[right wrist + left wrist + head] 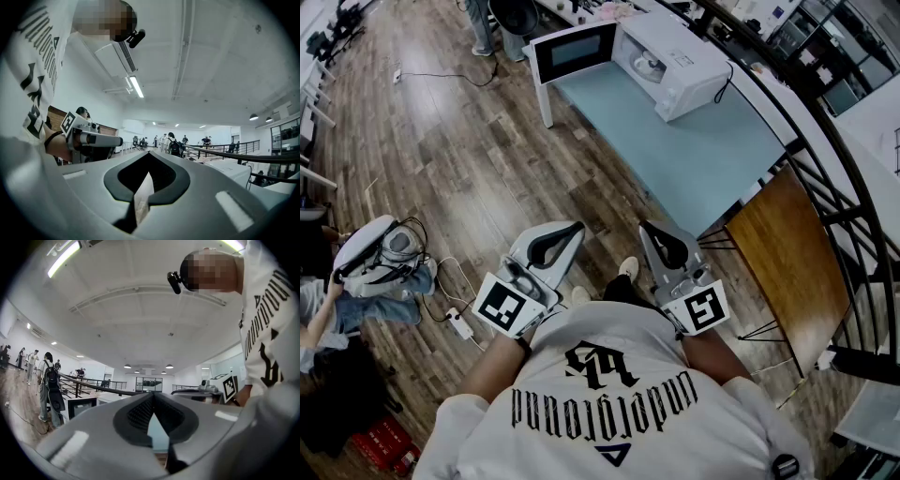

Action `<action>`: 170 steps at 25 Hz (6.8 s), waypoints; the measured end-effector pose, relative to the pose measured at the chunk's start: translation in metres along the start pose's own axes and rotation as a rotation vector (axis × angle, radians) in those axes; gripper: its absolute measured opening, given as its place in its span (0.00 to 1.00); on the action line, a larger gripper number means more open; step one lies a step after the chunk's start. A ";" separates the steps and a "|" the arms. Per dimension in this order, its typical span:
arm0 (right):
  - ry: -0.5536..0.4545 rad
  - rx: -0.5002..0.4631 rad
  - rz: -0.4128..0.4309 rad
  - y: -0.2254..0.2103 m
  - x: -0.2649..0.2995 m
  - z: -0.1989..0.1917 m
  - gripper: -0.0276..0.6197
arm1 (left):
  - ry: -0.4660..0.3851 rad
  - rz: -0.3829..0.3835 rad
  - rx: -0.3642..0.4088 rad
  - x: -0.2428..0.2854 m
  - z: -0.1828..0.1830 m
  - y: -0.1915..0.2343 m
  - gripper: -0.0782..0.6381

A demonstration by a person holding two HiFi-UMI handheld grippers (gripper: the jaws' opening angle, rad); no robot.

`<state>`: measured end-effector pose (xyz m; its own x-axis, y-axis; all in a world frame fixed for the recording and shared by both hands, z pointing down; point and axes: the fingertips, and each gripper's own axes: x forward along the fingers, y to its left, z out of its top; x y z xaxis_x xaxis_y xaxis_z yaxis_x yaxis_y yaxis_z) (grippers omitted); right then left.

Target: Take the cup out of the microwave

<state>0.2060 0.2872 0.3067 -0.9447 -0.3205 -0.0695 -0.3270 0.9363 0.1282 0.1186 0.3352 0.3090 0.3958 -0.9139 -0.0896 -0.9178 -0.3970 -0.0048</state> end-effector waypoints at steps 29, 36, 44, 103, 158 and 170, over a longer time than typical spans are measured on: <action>0.042 0.103 0.149 -0.060 0.100 -0.045 0.05 | 0.072 0.101 -0.082 0.039 -0.039 0.094 0.18; 0.048 0.106 0.122 -0.140 0.130 -0.061 0.05 | 0.083 0.084 -0.057 0.112 -0.042 0.137 0.18; 0.051 0.115 0.151 -0.200 0.152 -0.072 0.05 | 0.094 0.081 -0.033 0.194 -0.046 0.169 0.18; 0.247 0.196 -0.350 -0.388 0.386 -0.230 0.17 | 0.258 -0.404 -0.087 0.388 -0.142 0.449 0.18; 0.298 0.293 -0.593 -0.513 0.448 -0.433 0.11 | 0.409 -0.421 -0.201 0.472 -0.311 0.463 0.18; 0.226 0.305 -0.476 -0.492 0.442 -0.408 0.10 | 0.390 -0.400 -0.187 0.463 -0.296 0.464 0.18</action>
<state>-0.0609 -0.3738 0.6170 -0.6891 -0.7052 0.1670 -0.7247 0.6709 -0.1573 -0.1145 -0.2970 0.5599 0.7252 -0.6393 0.2555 -0.6874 -0.6932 0.2166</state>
